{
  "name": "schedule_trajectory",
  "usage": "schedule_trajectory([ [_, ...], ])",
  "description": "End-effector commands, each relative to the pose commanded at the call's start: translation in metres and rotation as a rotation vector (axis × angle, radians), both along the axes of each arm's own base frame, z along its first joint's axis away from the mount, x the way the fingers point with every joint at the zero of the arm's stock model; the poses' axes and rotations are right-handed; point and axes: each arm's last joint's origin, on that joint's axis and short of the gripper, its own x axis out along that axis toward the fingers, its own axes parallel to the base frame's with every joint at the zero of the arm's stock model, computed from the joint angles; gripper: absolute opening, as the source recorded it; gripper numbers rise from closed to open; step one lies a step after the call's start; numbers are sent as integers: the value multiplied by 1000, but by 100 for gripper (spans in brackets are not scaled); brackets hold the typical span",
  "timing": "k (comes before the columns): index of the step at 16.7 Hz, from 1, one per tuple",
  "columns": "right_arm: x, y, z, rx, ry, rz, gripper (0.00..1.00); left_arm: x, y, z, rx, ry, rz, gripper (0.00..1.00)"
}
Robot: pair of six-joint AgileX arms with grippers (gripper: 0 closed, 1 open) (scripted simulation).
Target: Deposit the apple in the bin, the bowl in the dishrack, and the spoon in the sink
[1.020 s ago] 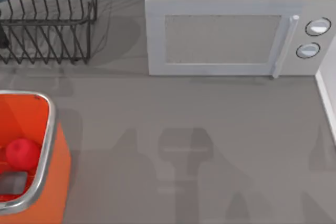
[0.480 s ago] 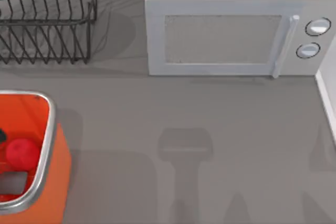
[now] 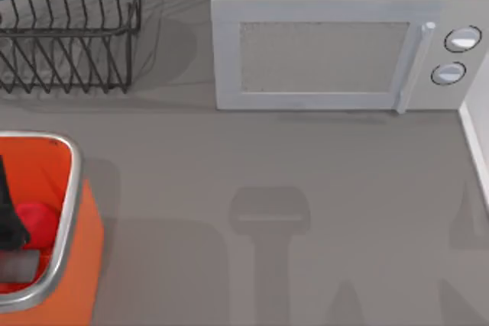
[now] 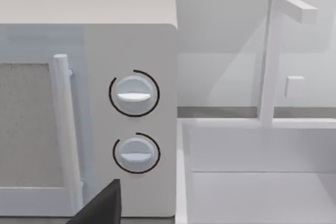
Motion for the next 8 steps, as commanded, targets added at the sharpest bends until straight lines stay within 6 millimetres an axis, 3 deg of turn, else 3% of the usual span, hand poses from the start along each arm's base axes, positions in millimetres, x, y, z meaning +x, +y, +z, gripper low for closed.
schedule_trajectory([
  [4,0,-2,4,-27,37,-14,100,0,0,0,0,0,0,100],
  [8,6,-9,21,-146,264,-59,100,0,0,0,0,0,0,100],
])
